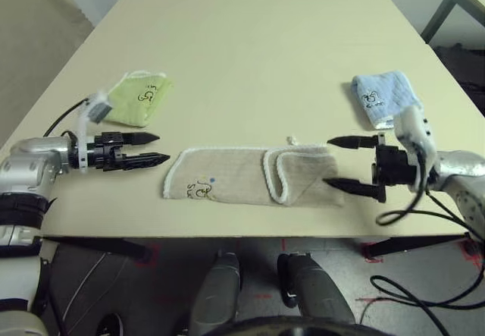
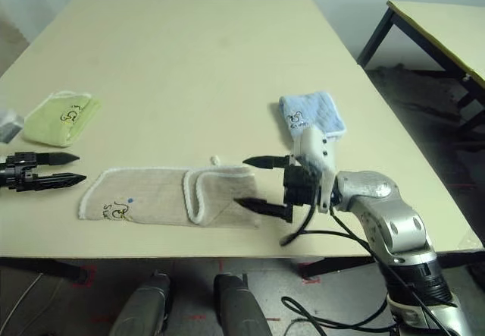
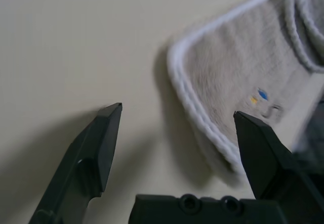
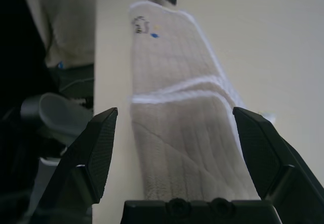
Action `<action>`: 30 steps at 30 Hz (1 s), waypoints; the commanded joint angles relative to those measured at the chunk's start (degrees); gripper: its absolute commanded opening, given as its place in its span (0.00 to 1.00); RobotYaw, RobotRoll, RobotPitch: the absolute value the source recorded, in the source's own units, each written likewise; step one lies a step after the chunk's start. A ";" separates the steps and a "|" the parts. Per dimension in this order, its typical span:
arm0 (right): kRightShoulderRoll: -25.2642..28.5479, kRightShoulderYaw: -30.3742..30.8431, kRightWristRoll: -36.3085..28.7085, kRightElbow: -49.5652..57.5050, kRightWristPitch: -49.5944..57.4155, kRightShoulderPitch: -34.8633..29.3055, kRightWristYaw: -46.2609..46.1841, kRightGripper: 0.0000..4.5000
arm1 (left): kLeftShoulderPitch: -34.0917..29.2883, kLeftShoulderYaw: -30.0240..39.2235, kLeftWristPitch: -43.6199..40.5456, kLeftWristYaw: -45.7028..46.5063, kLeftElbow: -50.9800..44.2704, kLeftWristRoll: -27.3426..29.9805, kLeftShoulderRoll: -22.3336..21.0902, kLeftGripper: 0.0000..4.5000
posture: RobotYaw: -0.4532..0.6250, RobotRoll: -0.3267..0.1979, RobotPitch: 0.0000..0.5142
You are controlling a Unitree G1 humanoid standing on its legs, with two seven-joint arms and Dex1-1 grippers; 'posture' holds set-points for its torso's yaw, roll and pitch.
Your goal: Fold the towel and set it aside.
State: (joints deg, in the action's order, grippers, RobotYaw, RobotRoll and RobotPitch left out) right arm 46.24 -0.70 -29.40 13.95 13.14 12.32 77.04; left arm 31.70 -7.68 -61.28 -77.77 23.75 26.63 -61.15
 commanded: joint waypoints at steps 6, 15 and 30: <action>1.75 1.84 4.03 -0.46 -9.81 0.33 5.16 1.00 | 8.15 -6.96 -22.68 -1.46 3.96 3.70 -0.91 1.00 | 0.43 0.62 0.30; 3.29 0.75 2.73 0.61 -8.35 -0.91 3.90 1.00 | 8.93 -11.64 -26.50 -0.19 12.12 3.97 4.10 1.00 | 0.40 0.62 0.30; 4.37 -1.68 -3.21 5.60 4.27 -2.41 -2.66 1.00 | 9.71 -12.76 -28.20 -0.74 13.06 7.72 8.67 0.80 | 0.39 0.62 0.31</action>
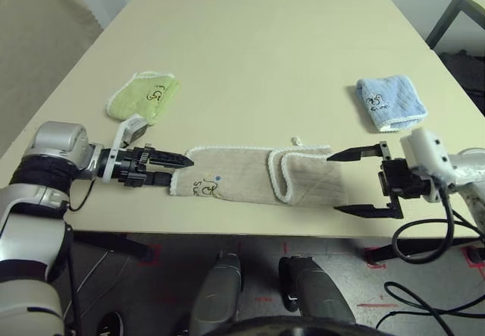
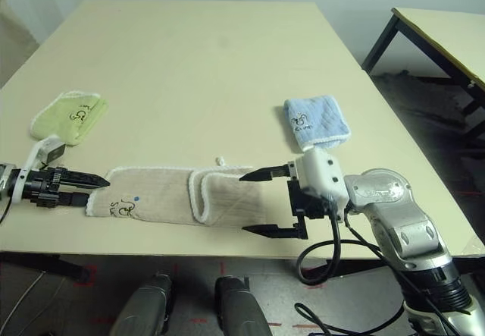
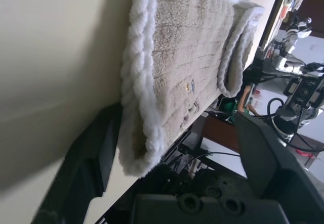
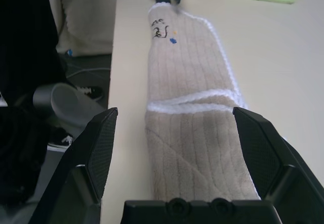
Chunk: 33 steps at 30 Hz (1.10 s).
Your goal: Fold the towel and set it aside.
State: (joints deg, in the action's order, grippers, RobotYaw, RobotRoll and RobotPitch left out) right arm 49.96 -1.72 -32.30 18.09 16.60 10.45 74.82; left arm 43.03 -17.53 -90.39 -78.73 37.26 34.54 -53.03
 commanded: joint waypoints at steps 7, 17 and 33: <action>0.57 -0.53 -0.10 2.46 1.59 -0.80 -1.56 1.00 | -1.54 -4.86 4.01 -2.36 0.19 -0.58 0.17 0.24 | 0.39 0.62 0.31; 0.70 -0.17 0.19 2.04 1.53 -0.92 -1.40 1.00 | -1.64 -6.05 8.80 -7.08 3.52 -3.42 -4.88 0.01 | 0.40 0.62 0.30; -0.46 1.89 1.52 -0.41 0.96 0.02 -1.01 1.00 | -1.96 -3.39 2.76 -13.08 -20.95 4.61 -17.44 0.01 | 0.43 0.62 0.30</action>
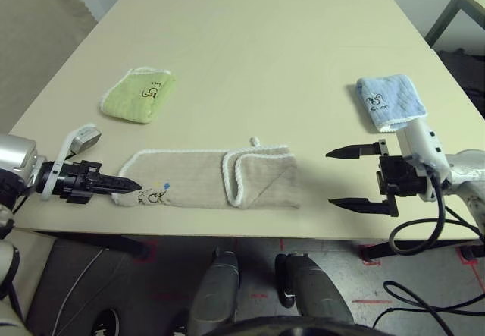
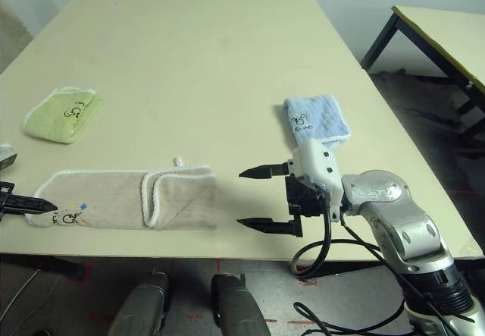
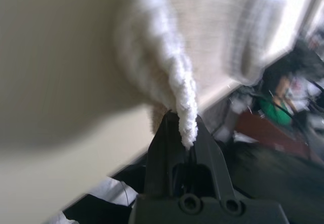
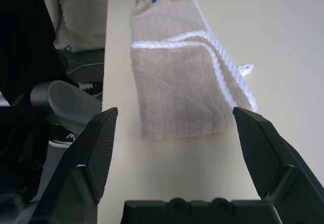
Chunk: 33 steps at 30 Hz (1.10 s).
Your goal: Fold the towel and set it aside.
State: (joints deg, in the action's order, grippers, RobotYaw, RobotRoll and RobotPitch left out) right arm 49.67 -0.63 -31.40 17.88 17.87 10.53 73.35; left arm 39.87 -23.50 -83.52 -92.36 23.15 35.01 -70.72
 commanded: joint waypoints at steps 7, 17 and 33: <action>-0.52 0.59 0.59 0.28 -0.02 -0.37 -0.49 1.00 | 5.67 6.42 -8.98 8.44 -15.89 15.44 8.34 0.01 | 0.41 0.62 0.30; -1.83 0.88 0.86 1.15 0.35 -1.00 -2.51 1.00 | 9.20 9.37 -8.98 21.69 -13.89 21.39 22.25 0.01 | 0.40 0.62 0.29; -1.63 0.16 0.51 3.37 0.80 -3.72 -4.48 1.00 | 8.76 10.78 -8.98 31.81 -12.09 25.21 33.72 0.01 | 0.36 0.62 0.30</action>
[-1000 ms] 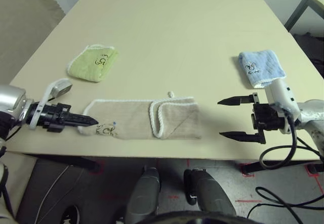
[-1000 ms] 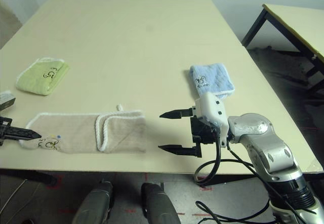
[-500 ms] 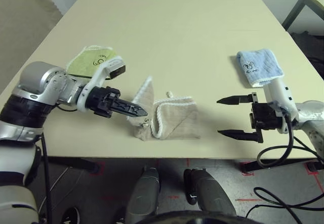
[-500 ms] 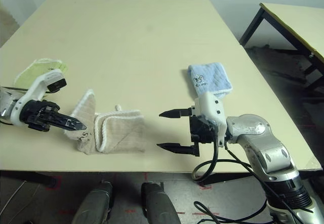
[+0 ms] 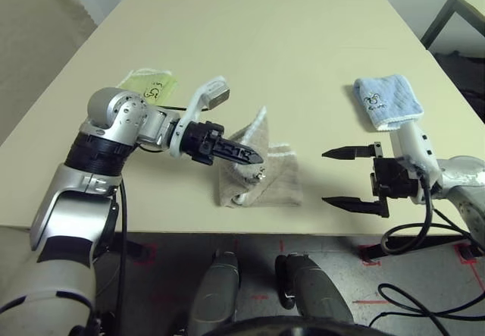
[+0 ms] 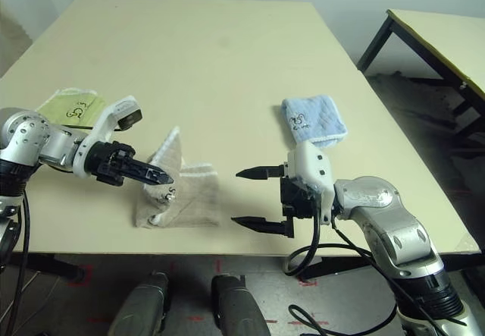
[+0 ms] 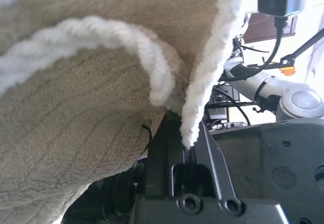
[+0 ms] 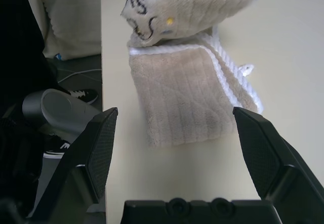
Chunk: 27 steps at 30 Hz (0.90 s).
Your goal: Fold the towel and set it aside.
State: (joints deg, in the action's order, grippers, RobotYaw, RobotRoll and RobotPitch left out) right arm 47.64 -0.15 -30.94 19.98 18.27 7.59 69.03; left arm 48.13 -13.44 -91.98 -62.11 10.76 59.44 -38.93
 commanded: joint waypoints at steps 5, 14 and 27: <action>0.29 0.10 0.05 1.21 0.64 -0.67 -0.19 1.00 | 1.36 1.70 -0.52 4.33 1.55 -1.37 7.53 0.01 | 0.37 0.62 0.30; 0.36 0.27 -0.15 1.64 1.52 -0.59 -0.09 1.00 | 1.36 0.02 0.83 6.61 0.81 -5.04 11.78 0.11 | 0.37 0.62 0.30; 0.41 -0.04 -0.35 2.06 2.47 -0.43 -0.03 1.00 | 1.45 2.97 2.56 8.75 0.89 -7.35 15.10 1.00 | 0.38 0.62 0.29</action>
State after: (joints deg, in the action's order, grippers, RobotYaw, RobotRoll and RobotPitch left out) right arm 47.64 -0.12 -31.06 21.42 20.28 7.38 68.94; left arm 49.40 -11.50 -89.87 -54.28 11.31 53.08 -24.47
